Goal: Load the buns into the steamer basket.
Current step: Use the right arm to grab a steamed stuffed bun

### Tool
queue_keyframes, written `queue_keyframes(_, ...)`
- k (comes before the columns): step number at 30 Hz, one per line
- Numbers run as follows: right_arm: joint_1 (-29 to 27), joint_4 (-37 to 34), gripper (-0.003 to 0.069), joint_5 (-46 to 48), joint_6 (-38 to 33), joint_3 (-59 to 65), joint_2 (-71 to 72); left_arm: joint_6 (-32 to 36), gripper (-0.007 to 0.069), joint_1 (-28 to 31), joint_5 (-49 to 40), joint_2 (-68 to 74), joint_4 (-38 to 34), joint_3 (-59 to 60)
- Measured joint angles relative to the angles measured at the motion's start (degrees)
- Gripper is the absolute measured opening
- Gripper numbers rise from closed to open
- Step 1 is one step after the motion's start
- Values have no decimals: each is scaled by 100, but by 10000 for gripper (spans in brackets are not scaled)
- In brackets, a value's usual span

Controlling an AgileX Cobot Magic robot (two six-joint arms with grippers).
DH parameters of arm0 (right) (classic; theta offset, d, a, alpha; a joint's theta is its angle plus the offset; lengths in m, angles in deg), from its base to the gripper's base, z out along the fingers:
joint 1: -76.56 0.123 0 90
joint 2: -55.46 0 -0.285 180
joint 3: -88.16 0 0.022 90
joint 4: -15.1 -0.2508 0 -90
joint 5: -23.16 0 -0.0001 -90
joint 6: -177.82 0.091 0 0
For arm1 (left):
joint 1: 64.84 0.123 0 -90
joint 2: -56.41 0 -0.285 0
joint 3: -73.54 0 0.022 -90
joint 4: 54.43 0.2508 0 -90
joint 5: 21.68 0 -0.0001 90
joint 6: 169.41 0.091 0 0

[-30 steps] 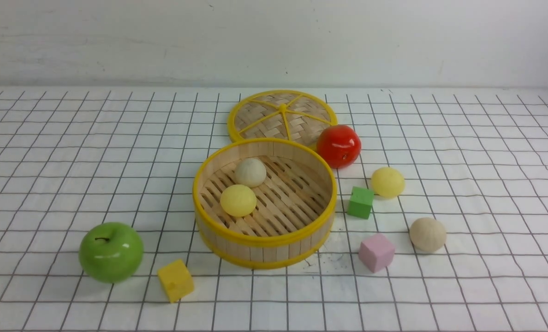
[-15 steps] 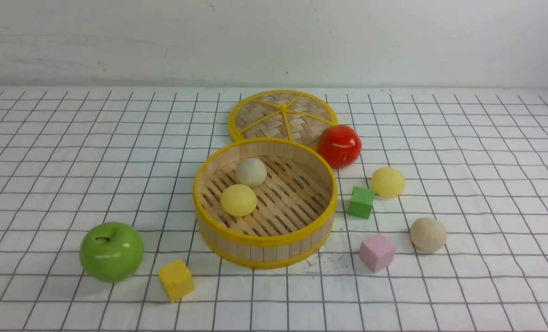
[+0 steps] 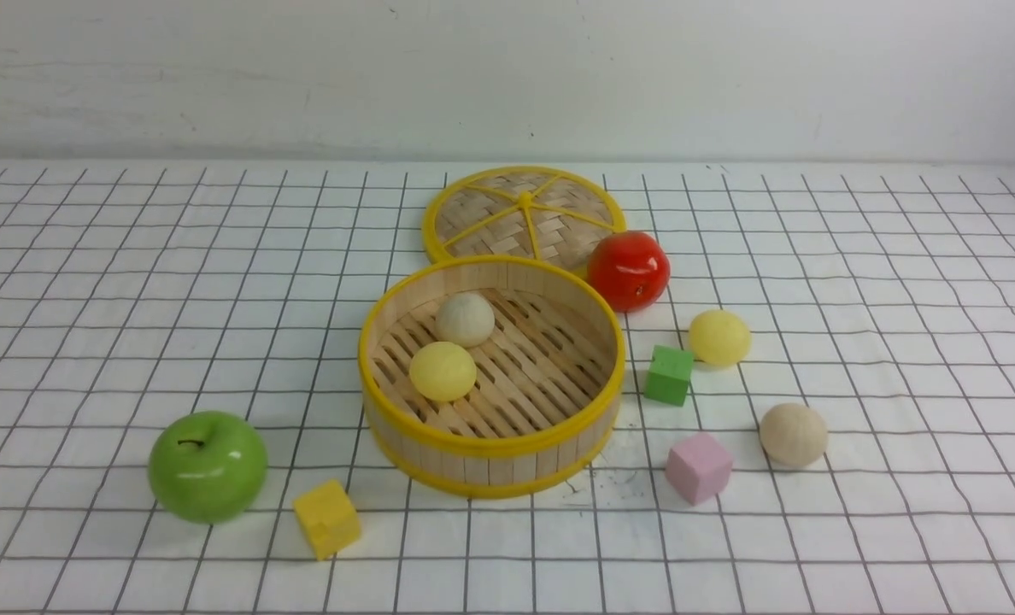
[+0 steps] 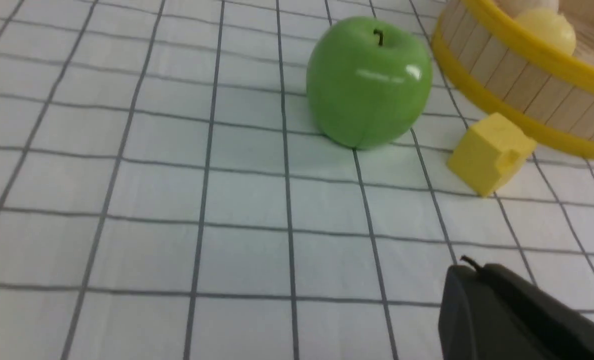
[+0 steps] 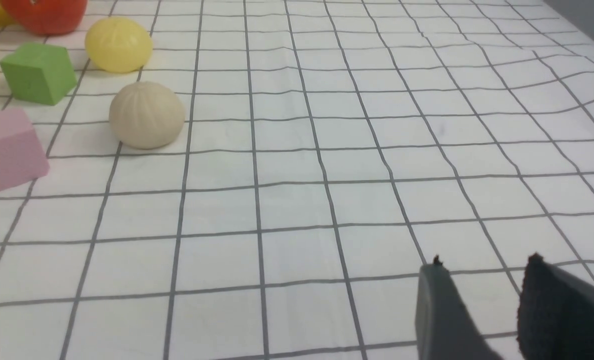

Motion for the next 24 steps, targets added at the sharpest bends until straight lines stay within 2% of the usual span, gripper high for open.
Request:
queue_keyframes(5, 0, 0, 241, 0, 0, 0, 0, 11, -13, 27, 66, 0, 16, 0)
queue_keyframes(11, 0, 0, 241, 0, 0, 0, 0, 10, -13, 466, 66, 0, 29, 0)
queue_keyframes(24, 0, 25, 241, -11, 0, 0, 0, 10, -13, 504, 66, 0, 30, 0)
